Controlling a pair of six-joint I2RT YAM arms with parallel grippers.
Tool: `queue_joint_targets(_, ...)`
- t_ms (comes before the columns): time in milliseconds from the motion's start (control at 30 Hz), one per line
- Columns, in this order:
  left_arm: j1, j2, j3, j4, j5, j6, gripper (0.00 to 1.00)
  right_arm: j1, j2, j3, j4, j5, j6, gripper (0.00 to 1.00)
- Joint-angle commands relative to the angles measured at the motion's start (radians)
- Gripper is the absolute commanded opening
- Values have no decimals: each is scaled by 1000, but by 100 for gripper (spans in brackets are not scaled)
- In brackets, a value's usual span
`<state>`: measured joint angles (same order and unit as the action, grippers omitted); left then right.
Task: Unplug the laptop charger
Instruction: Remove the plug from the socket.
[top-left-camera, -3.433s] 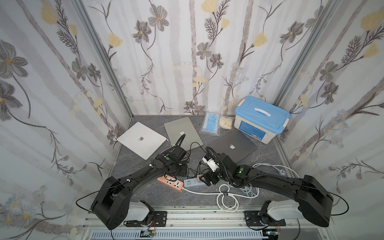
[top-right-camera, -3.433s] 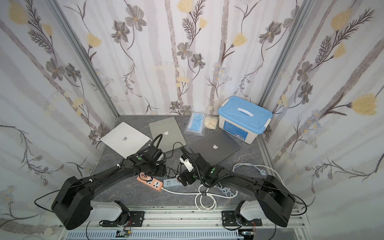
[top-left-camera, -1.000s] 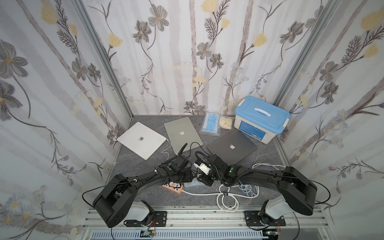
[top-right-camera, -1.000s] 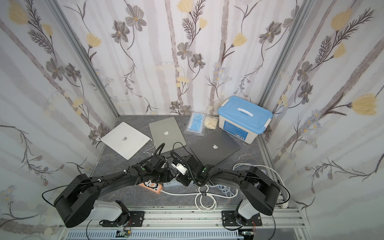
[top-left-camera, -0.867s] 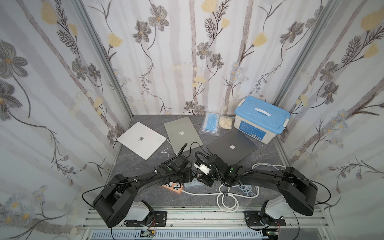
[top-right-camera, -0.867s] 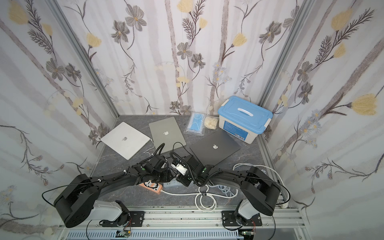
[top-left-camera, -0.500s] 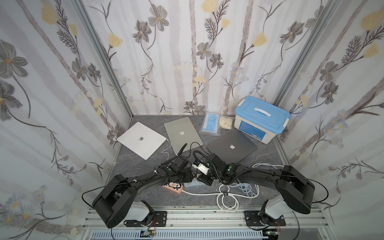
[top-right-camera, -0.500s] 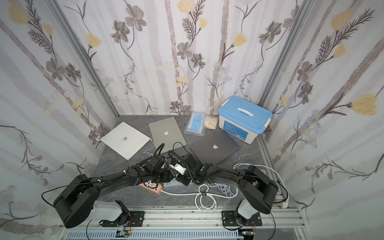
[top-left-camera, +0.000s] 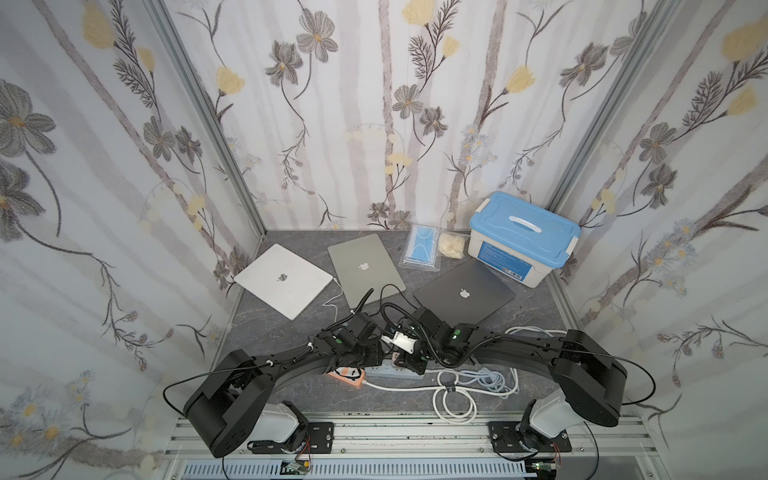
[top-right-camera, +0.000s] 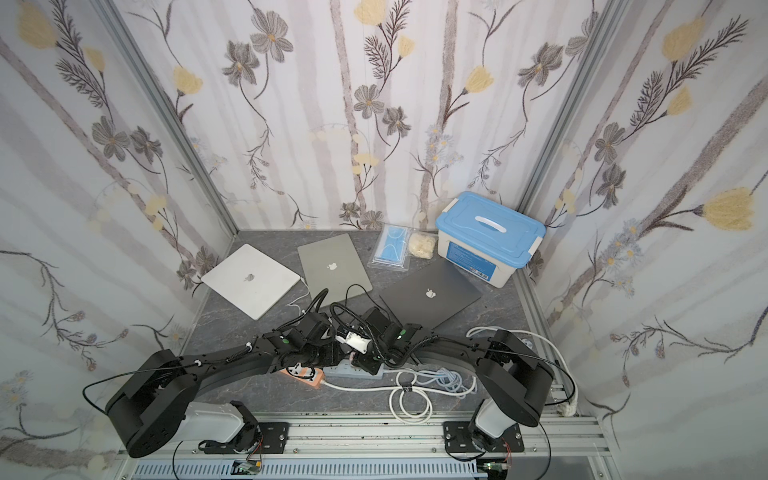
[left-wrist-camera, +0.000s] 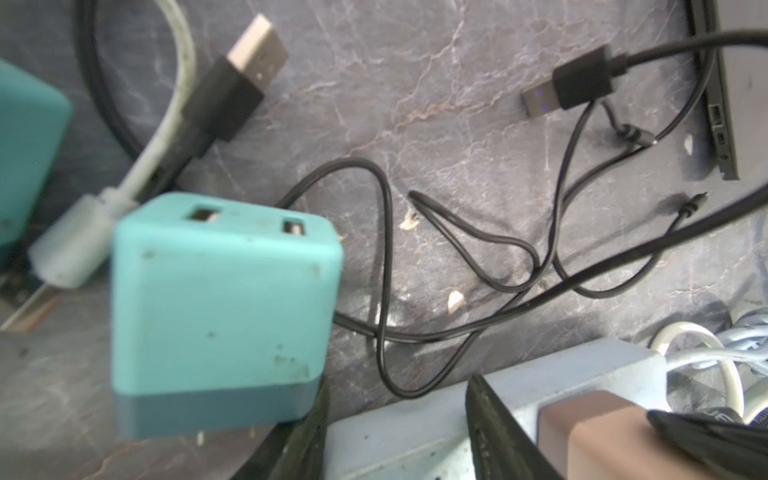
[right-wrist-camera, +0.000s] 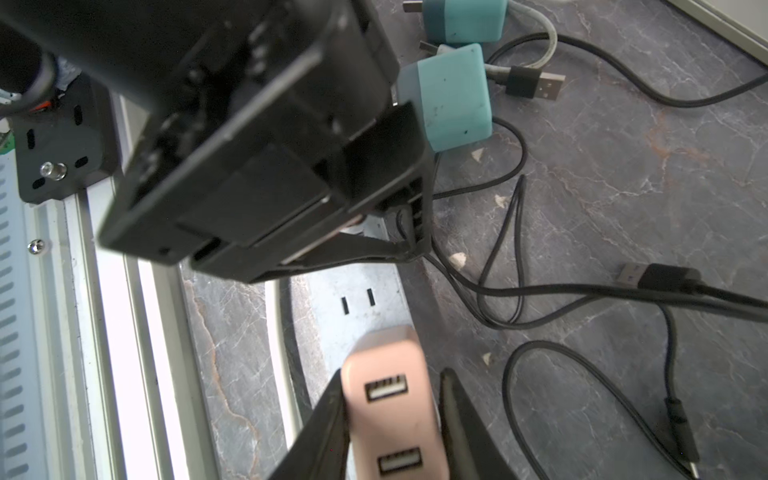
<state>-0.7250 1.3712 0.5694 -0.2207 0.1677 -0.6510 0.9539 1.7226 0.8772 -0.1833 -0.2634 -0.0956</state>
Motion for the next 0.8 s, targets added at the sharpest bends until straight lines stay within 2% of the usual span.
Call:
queue_joint_targets(0,-1,8,-13,-178,-31,2,56,-2,-12,3,21,-10,-33,29)
queue_joint_targets(167,-1,10,-12,-178,-35,2,56,-3,-24,12,31,2,-56,24)
queue_joint_targets(400,1,-17,20,-208,-47,12,56,-7,-22,30,44,58,-88,12)
queue_joint_targets(767,10,-101,45,-216,-11,19,57,-27,-6,3,107,72,-116,2)
